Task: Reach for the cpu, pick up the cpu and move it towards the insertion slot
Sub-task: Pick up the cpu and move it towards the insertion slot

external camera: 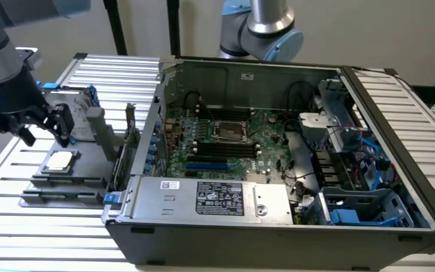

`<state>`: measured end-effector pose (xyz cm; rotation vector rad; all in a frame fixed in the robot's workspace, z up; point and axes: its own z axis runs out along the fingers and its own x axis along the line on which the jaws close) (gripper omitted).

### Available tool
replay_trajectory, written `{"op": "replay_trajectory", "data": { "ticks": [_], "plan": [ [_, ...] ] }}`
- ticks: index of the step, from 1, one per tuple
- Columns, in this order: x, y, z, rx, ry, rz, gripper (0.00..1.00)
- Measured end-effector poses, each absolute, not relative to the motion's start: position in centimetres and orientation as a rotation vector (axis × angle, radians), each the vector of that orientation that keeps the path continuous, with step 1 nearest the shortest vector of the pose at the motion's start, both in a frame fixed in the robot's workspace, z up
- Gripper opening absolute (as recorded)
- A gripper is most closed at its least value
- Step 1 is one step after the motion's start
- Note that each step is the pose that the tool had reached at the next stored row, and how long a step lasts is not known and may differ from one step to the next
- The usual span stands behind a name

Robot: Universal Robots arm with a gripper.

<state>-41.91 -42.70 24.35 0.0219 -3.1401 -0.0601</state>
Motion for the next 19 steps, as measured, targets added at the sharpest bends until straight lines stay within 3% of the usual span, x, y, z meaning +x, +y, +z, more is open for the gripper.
{"op": "replay_trajectory", "data": {
  "ticks": [19],
  "plan": [
    [-41.9, -43.1, 20.9, -0.001, -3.140, -0.060, 0.73]
  ]
}}
